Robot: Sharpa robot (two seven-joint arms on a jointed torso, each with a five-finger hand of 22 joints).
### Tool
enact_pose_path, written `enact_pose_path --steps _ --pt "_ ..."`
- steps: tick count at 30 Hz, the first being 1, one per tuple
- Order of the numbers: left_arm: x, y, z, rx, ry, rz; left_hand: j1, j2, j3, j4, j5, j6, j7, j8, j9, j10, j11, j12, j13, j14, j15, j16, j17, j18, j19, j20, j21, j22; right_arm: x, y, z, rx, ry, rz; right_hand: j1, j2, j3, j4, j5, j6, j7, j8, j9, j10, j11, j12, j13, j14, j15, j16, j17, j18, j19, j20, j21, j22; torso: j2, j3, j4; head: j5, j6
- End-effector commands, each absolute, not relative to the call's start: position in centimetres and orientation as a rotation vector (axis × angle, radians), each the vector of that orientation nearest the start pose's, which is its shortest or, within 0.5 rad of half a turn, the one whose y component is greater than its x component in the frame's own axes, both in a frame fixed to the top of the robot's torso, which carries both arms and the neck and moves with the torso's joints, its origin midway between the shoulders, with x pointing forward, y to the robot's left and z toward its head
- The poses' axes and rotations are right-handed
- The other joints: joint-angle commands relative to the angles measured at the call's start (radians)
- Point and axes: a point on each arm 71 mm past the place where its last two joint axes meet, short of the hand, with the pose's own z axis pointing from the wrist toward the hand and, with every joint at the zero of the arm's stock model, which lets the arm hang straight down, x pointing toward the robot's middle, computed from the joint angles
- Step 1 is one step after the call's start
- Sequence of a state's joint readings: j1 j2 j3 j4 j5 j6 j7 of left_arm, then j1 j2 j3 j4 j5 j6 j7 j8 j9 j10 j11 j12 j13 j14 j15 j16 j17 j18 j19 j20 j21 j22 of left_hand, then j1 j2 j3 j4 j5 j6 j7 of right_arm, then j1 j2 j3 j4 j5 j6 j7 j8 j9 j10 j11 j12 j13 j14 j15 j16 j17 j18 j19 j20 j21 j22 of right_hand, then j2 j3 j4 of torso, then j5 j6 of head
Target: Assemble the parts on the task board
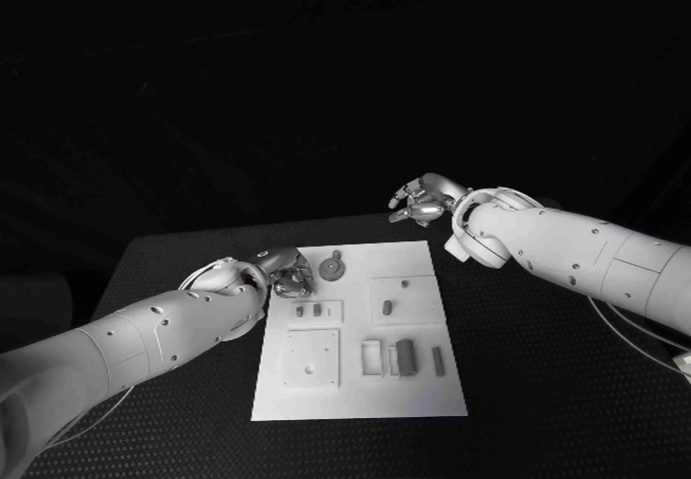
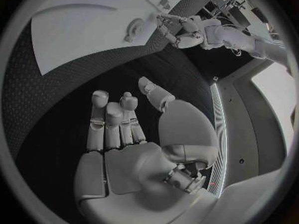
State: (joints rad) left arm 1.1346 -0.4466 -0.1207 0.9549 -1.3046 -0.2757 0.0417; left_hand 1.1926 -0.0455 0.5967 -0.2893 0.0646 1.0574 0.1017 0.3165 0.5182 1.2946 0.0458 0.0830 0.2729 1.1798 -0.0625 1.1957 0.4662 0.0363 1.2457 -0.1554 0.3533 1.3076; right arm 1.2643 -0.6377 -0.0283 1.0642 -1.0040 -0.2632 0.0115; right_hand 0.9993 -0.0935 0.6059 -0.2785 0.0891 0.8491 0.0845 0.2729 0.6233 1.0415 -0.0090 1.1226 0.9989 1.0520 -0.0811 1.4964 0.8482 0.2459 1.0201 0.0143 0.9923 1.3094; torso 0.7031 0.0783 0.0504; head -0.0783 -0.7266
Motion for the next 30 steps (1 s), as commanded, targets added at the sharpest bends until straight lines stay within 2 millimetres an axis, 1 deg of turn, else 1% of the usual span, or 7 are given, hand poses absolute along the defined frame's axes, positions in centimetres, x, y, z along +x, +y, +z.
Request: enact_pose_path --steps 1,9,19,23,30 --pt "54.45 15.02 -27.42 0.095 1.815 -0.661 0.000 0.008 0.008 0.000 0.003 0.007 0.003 0.002 0.001 0.011 0.002 0.000 0.001 0.003 -0.002 0.005 -0.001 0.030 0.000 -0.006 0.007 0.024 57.47 -23.62 -17.51 0.296 1.686 0.721 -0.002 0.006 0.003 0.000 0.006 0.092 0.049 -0.006 -0.002 -0.104 0.033 0.000 -0.002 -0.005 0.001 -0.003 0.000 0.016 -0.004 0.001 -0.005 0.015 0.000 -0.0002 0.0002 0.002 0.000" --pt "54.61 15.24 -27.47 0.090 1.817 -0.653 0.000 0.008 0.008 0.000 0.003 0.006 0.004 0.002 0.001 0.011 0.002 0.000 0.001 0.004 -0.002 0.005 -0.002 0.030 0.000 -0.006 0.007 0.024 57.48 -23.60 -17.52 0.295 1.687 0.721 -0.002 0.006 0.003 0.000 0.006 0.092 0.049 -0.006 -0.002 -0.104 0.033 0.000 -0.002 -0.005 0.001 -0.003 0.000 0.016 -0.004 0.001 -0.005 0.015 0.000 0.0009 -0.0003 0.000 0.001" --pt "54.53 14.28 -27.63 0.102 1.835 -0.666 -0.001 0.008 0.009 0.000 0.003 0.006 0.004 0.001 0.002 0.011 0.002 -0.001 0.002 0.004 -0.002 0.005 -0.002 0.030 0.000 -0.006 0.007 0.024 57.47 -23.49 -17.53 0.294 1.688 0.723 -0.002 0.006 0.003 0.000 0.006 0.092 0.049 -0.006 -0.002 -0.104 0.033 0.001 -0.002 -0.005 0.001 -0.003 0.000 0.016 -0.004 0.001 -0.005 0.015 0.000 0.0005 -0.0002 -0.001 0.000" --pt "54.60 14.25 -27.65 0.101 1.834 -0.664 -0.001 0.009 0.009 0.000 0.003 0.005 0.004 0.001 0.002 0.011 0.002 -0.002 0.002 0.004 -0.002 0.005 -0.003 0.030 0.000 -0.006 0.007 0.024 57.47 -23.47 -17.52 0.294 1.688 0.724 -0.002 0.007 0.003 0.000 0.006 0.092 0.049 -0.006 -0.002 -0.104 0.033 0.001 -0.002 -0.005 0.001 -0.003 0.000 0.016 -0.004 0.001 -0.005 0.015 0.000 0.0008 -0.0004 0.001 0.000" --pt "54.74 14.41 -27.84 0.099 1.853 -0.649 -0.001 0.009 0.009 0.000 0.003 0.005 0.004 0.001 0.002 0.011 0.002 -0.002 0.002 0.004 -0.002 0.006 -0.003 0.030 0.000 -0.006 0.007 0.024 57.46 -23.48 -17.52 0.294 1.688 0.723 -0.002 0.007 0.003 0.000 0.006 0.092 0.049 -0.006 -0.002 -0.104 0.033 0.001 -0.002 -0.005 0.001 -0.003 0.000 0.016 -0.004 0.001 -0.005 0.015 0.000 0.0005 0.0000 -0.001 0.000"
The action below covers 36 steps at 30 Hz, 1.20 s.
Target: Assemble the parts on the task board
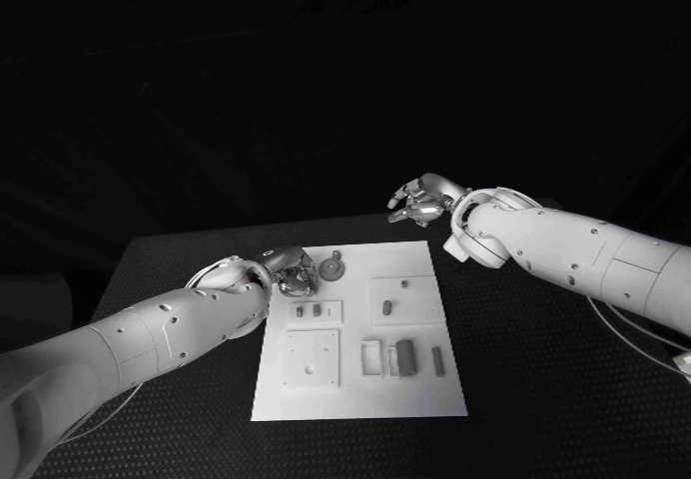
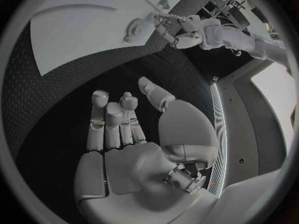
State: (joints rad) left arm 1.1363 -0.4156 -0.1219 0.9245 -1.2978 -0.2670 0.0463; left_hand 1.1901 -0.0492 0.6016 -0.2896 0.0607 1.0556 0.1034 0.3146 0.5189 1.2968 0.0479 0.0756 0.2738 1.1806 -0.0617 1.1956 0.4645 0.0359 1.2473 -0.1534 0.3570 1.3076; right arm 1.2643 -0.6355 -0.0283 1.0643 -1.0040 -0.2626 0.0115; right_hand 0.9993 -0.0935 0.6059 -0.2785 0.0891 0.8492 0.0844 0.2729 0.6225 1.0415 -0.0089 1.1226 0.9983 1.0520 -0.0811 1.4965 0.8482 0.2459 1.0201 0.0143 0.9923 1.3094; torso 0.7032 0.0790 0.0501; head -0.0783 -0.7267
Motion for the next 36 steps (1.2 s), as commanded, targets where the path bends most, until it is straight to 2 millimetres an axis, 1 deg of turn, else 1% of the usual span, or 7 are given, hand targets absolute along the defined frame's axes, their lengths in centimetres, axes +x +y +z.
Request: enact_pose_path --steps 1,6,13,21,29,36 --pt "54.74 14.39 -27.90 0.100 1.859 -0.646 0.002 0.012 0.004 0.000 0.007 0.007 0.002 0.003 0.001 0.009 0.000 0.005 0.001 0.003 -0.003 0.006 -0.001 0.030 -0.002 -0.008 0.003 0.024 57.46 -23.49 -17.52 0.294 1.688 0.723 -0.001 0.007 0.003 0.000 0.006 0.092 0.049 -0.006 -0.001 -0.104 0.033 0.001 -0.001 -0.005 0.001 -0.003 0.000 0.016 -0.004 0.001 -0.005 0.015 0.000 0.0000 0.0005 -0.001 0.000" --pt "54.73 14.30 -28.07 0.117 1.875 -0.628 0.002 0.013 0.005 0.000 0.007 0.006 0.002 0.003 0.001 0.009 0.000 0.004 0.001 0.003 -0.003 0.006 -0.001 0.030 -0.002 -0.008 0.004 0.024 57.47 -23.45 -17.53 0.294 1.688 0.724 -0.001 0.007 0.003 0.000 0.006 0.092 0.049 -0.006 -0.001 -0.104 0.033 0.001 -0.001 -0.005 0.001 -0.003 0.000 0.016 -0.004 0.001 -0.005 0.015 0.001 -0.0002 -0.0003 -0.001 -0.001" --pt "54.83 14.79 -28.08 0.108 1.871 -0.618 0.003 0.013 0.005 0.000 0.007 0.006 0.002 0.003 0.001 0.009 0.000 0.004 0.001 0.003 -0.003 0.006 -0.001 0.030 -0.002 -0.008 0.004 0.024 57.48 -23.51 -17.53 0.295 1.688 0.722 -0.002 0.007 0.003 0.001 0.006 0.092 0.049 -0.006 -0.001 -0.104 0.033 0.001 -0.002 -0.005 0.001 -0.003 0.000 0.016 -0.004 0.001 -0.005 0.015 0.000 -0.0006 0.0000 -0.001 -0.003" --pt "54.78 14.71 -28.08 0.111 1.873 -0.622 0.004 0.013 0.006 -0.001 0.008 0.007 0.002 0.003 0.002 0.009 0.000 0.003 0.002 0.003 -0.003 0.007 -0.002 0.030 -0.002 -0.008 0.004 0.024 57.47 -23.48 -17.52 0.294 1.688 0.723 -0.001 0.007 0.002 0.001 0.006 0.092 0.049 -0.006 -0.001 -0.104 0.033 0.001 -0.002 -0.005 0.001 -0.003 0.000 0.016 -0.004 0.001 -0.005 0.015 0.000 -0.0012 0.0005 0.000 -0.005" --pt "54.79 14.97 -28.06 0.110 1.867 -0.622 0.005 0.013 0.006 0.000 0.008 0.008 0.002 0.004 0.002 0.011 -0.001 0.003 0.002 0.004 -0.003 0.007 -0.002 0.030 -0.001 -0.009 0.005 0.024 57.49 -23.53 -17.53 0.295 1.688 0.722 -0.001 0.007 0.002 0.000 0.006 0.092 0.049 -0.006 -0.001 -0.104 0.033 0.001 -0.002 -0.005 0.001 -0.003 0.000 0.016 -0.004 0.001 -0.005 0.015 0.000 -0.0007 0.0002 0.001 -0.005" --pt "54.64 14.48 -28.07 0.119 1.873 -0.635 0.005 0.013 0.006 0.000 0.008 0.008 0.001 0.004 0.003 0.011 -0.001 0.003 0.003 0.005 -0.003 0.008 -0.002 0.030 -0.001 -0.009 0.006 0.024 57.48 -23.44 -17.53 0.293 1.688 0.724 -0.001 0.007 0.002 0.000 0.006 0.092 0.049 -0.006 -0.001 -0.104 0.033 0.001 -0.002 -0.005 0.001 -0.003 0.000 0.016 -0.004 0.001 -0.005 0.015 0.000 -0.0007 0.0003 0.000 -0.005"
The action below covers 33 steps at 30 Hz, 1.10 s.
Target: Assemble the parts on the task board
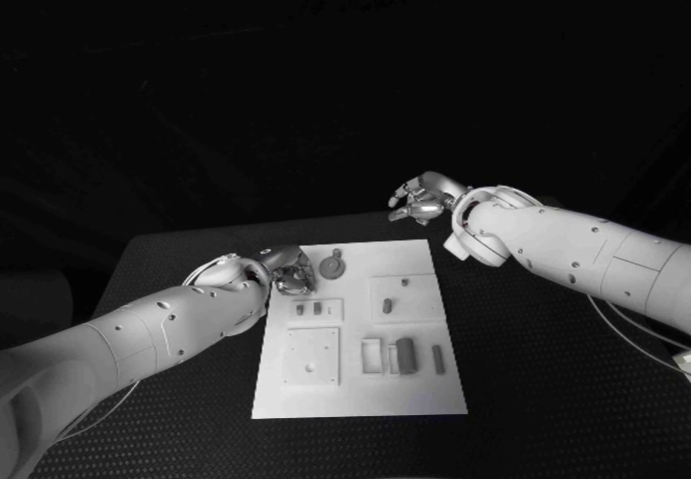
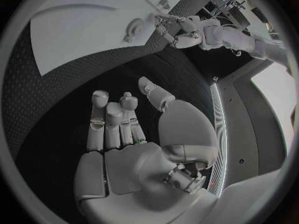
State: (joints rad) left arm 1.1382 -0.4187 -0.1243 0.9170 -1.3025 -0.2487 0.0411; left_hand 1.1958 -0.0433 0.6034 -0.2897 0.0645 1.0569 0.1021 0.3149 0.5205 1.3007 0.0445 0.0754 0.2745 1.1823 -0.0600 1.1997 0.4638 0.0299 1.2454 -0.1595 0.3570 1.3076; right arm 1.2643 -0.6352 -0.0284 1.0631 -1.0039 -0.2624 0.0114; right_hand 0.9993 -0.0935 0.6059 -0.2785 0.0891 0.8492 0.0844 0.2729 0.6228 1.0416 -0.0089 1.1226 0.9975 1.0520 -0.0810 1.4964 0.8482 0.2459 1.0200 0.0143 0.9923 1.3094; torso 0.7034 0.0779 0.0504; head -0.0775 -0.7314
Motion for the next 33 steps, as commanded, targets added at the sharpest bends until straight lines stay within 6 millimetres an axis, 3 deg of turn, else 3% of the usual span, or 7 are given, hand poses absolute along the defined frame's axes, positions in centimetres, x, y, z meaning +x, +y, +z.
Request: enact_pose_path --steps 1,33 --pt "54.6 14.4 -28.1 0.120 1.874 -0.636 -0.001 0.007 0.004 0.000 0.005 0.007 0.003 0.003 0.001 0.008 0.003 0.003 0.002 0.003 -0.005 0.004 -0.001 0.036 0.001 -0.003 0.006 0.024 57.5 -23.5 -17.5 0.294 1.688 0.724 -0.001 0.007 0.003 0.000 0.006 0.092 0.049 -0.006 -0.001 -0.104 0.033 0.001 -0.001 -0.005 0.001 -0.003 0.000 0.016 -0.003 0.001 -0.005 0.015 0.000 0.0004 -0.0002 -0.001 0.000" --pt "54.1 13.5 -28.9 0.164 1.920 -0.627 -0.002 0.007 0.004 0.000 0.005 0.006 0.003 0.003 0.002 0.009 0.002 0.002 0.003 0.003 -0.005 0.005 -0.002 0.036 0.001 -0.003 0.007 0.024 57.5 -23.5 -17.5 0.294 1.688 0.724 -0.001 0.007 0.002 0.000 0.006 0.092 0.049 -0.006 -0.001 -0.104 0.033 0.002 -0.001 -0.005 0.001 -0.003 0.000 0.016 -0.003 0.001 -0.005 0.015 0.000 0.0011 -0.0003 -0.004 0.000"
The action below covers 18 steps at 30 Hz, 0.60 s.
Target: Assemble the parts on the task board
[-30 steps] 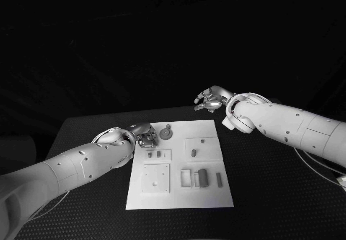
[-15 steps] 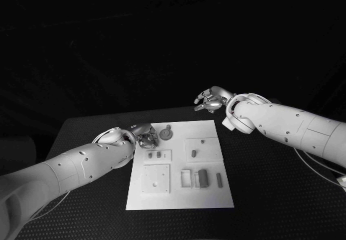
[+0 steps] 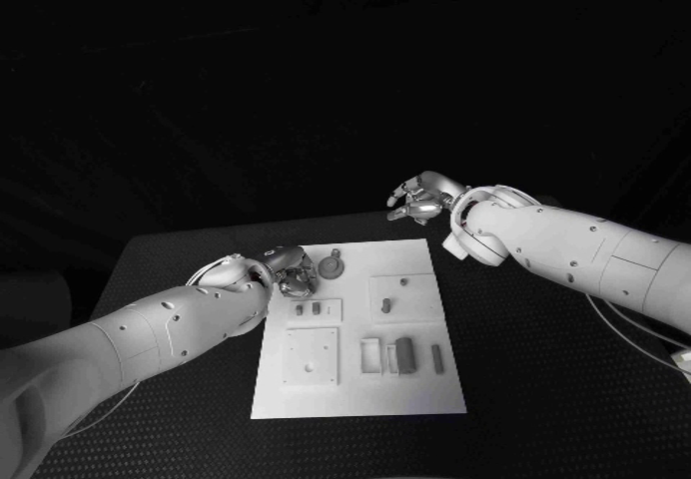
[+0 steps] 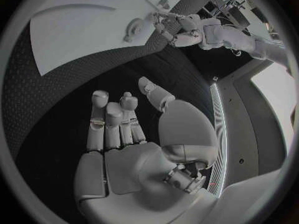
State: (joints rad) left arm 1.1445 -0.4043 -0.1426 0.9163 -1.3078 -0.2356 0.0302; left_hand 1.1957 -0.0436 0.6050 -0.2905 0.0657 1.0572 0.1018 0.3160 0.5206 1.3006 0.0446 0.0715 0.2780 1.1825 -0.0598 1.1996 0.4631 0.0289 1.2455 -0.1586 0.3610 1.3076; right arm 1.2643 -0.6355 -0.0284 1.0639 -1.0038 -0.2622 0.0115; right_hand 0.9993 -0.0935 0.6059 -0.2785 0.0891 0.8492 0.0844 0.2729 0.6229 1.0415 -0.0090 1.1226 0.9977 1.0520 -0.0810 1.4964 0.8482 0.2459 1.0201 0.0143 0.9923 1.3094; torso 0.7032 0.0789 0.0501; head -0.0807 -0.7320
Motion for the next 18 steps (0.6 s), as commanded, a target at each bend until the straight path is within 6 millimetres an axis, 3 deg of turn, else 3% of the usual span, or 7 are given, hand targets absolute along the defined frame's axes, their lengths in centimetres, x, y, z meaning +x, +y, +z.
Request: enact_pose_path --steps 1,18 --pt "54.15 13.58 -28.95 0.164 1.921 -0.625 -0.002 0.007 0.003 0.000 0.003 0.005 0.003 0.002 0.001 0.009 0.002 0.006 0.000 0.003 -0.006 0.006 -0.001 0.037 0.001 -0.004 0.004 0.024 57.47 -23.48 -17.53 0.294 1.688 0.724 -0.001 0.008 0.002 0.000 0.006 0.092 0.049 -0.006 -0.001 -0.104 0.033 0.002 -0.002 -0.005 0.001 -0.003 0.000 0.016 -0.003 0.001 -0.005 0.015 0.000 0.0001 -0.0003 -0.001 0.000" --pt "54.32 13.86 -29.22 0.153 1.944 -0.606 -0.005 0.007 0.001 0.001 0.001 -0.006 0.009 -0.005 0.000 -0.001 0.006 -0.002 0.000 -0.007 -0.002 0.004 -0.004 0.035 -0.010 -0.001 0.002 0.024 57.47 -23.53 -17.53 0.294 1.688 0.723 -0.001 0.007 0.002 0.000 0.006 0.093 0.049 -0.006 -0.001 -0.104 0.033 0.002 -0.002 -0.004 0.001 -0.003 0.000 0.016 -0.003 0.001 -0.005 0.015 0.000 -0.0005 -0.0003 -0.002 0.001"
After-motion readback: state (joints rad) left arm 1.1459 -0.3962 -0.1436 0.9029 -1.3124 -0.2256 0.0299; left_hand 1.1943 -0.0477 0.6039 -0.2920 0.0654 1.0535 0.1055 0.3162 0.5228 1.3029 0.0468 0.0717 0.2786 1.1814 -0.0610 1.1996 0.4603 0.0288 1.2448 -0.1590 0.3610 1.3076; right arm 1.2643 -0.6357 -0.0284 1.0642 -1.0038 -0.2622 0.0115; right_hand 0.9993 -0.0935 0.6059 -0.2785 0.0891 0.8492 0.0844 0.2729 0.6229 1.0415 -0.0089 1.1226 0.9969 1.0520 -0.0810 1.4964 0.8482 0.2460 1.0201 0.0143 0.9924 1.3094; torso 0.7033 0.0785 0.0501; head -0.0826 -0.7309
